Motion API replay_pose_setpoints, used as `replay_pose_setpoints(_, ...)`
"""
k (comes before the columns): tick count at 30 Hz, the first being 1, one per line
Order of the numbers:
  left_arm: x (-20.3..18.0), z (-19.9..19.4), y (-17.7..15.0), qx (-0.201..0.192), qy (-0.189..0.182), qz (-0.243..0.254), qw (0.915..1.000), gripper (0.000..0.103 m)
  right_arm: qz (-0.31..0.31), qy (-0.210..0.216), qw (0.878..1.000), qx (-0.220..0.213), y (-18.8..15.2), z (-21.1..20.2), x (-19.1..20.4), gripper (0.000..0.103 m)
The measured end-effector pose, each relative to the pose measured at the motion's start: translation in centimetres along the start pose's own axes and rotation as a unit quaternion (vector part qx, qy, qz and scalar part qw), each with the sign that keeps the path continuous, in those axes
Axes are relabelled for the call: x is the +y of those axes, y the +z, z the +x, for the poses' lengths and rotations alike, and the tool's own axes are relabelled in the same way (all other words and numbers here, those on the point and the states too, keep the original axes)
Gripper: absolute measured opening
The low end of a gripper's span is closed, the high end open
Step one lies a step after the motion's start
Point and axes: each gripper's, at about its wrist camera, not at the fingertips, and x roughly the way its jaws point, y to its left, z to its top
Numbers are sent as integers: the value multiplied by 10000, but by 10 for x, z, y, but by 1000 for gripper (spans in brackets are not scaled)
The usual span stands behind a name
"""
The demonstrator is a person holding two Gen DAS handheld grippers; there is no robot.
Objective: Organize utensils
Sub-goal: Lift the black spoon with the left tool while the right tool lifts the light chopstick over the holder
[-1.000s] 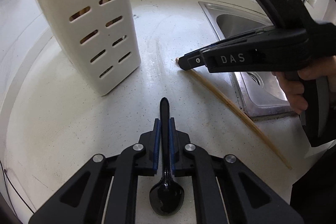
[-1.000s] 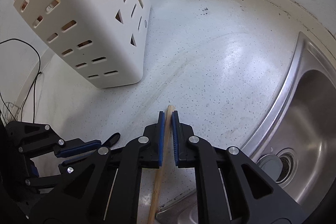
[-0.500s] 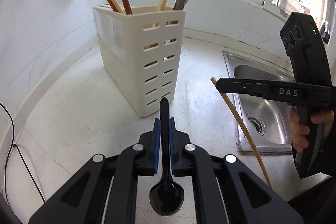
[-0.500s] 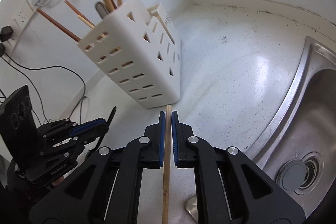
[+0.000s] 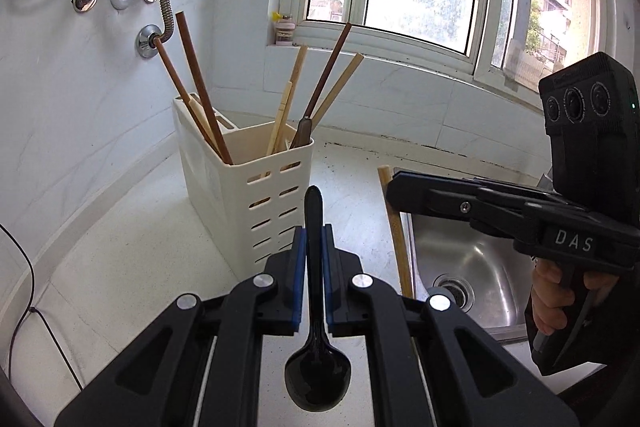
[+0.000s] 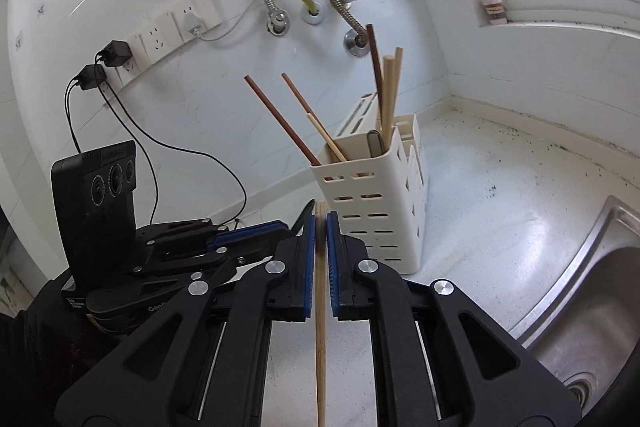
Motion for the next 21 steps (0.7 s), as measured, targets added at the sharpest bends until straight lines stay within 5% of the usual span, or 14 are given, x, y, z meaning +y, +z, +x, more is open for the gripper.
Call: replay_pose_setpoints(21,22,-39,52,-1190,102,-575,9912,8,-417,-41,9980,-473,42,-5,9,6)
